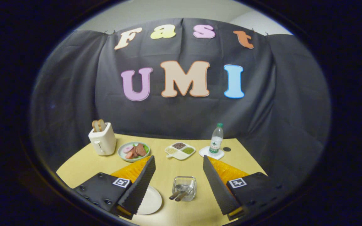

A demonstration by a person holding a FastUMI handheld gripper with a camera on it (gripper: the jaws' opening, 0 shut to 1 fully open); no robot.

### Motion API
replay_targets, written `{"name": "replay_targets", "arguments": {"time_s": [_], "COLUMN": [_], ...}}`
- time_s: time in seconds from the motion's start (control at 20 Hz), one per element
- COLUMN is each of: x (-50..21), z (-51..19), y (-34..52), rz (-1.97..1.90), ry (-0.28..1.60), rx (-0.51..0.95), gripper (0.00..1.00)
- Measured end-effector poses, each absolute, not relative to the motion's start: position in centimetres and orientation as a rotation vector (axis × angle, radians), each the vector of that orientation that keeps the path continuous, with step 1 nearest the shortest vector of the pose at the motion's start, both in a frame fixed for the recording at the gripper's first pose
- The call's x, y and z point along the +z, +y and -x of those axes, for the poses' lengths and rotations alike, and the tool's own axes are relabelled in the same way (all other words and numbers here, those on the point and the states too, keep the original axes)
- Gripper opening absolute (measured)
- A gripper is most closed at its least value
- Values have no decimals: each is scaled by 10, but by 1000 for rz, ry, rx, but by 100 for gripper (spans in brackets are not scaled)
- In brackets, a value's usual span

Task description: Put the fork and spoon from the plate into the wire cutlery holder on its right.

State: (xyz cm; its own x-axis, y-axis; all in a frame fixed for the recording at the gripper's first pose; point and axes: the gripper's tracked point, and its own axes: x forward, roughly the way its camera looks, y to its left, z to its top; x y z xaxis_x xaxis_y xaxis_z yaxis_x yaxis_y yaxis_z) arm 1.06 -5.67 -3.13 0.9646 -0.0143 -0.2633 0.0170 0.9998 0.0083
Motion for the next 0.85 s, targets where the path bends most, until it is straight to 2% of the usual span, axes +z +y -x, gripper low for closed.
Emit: {"name": "replay_targets", "arguments": {"time_s": [0.3, 0.85], "x": [0, 17], "z": [4, 16], "y": [-47, -51], "rz": [-54, -28], "ry": [98, 37], "rx": [-23, -30], "gripper": [97, 97]}}
